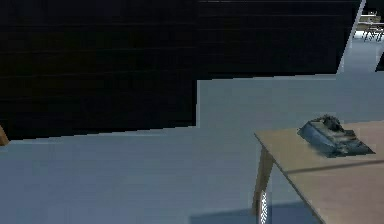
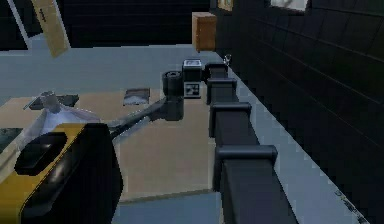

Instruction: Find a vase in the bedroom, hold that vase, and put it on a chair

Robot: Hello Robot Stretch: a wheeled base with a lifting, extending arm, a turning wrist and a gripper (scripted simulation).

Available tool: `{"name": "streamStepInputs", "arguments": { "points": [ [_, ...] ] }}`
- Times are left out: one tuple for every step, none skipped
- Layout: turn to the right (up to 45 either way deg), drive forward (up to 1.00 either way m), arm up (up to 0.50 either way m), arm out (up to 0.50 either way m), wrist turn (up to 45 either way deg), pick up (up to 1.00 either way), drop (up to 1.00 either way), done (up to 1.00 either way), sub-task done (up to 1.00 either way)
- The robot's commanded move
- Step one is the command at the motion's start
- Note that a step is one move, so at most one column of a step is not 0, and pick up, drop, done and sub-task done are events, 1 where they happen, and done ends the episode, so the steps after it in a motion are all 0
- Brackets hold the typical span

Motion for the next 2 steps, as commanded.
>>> {"name": "streamStepInputs", "arguments": {
  "points": [
    [0.0, 0.00, -0.50, 0.00, 0.0, 0.00, 0.00, 0.00, 0.00],
    [0.0, 0.00, 0.00, 0.00, 0.0, 0.00, 1.00, 0.00, 0.00]
  ]
}}
